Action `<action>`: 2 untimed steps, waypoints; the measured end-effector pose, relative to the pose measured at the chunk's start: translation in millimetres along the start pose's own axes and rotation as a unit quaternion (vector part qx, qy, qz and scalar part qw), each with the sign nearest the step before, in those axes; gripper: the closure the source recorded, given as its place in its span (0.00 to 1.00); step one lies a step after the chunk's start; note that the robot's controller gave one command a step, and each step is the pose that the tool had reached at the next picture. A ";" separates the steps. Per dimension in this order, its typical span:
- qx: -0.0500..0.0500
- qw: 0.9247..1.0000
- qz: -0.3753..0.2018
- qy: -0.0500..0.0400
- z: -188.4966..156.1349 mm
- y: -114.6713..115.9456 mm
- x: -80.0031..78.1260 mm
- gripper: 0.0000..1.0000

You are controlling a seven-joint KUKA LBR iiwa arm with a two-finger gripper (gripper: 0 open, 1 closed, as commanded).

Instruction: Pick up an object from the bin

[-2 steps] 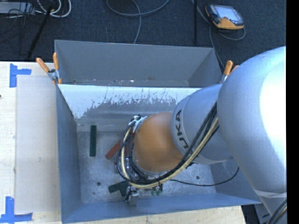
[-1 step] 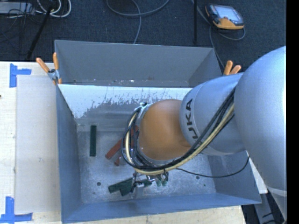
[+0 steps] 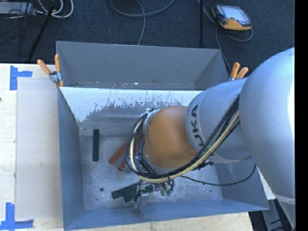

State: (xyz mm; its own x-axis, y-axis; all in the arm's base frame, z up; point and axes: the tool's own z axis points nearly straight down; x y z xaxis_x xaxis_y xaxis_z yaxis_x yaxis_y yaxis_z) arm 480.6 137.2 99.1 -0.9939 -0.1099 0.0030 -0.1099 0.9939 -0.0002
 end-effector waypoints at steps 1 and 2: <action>0.000 1.000 0.017 -0.002 30.3 8.5 -20.8 0.00; 0.000 1.000 0.018 -0.002 30.2 7.9 -21.2 0.00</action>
Offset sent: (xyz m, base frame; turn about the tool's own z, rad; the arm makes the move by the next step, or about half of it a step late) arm 0.0187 0.0107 -0.0291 0.0341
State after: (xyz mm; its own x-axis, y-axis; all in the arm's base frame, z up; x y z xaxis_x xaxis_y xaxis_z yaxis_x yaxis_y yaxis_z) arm 500.7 147.4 68.8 -0.9973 -0.0735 -0.0008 -0.0735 0.9973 0.0003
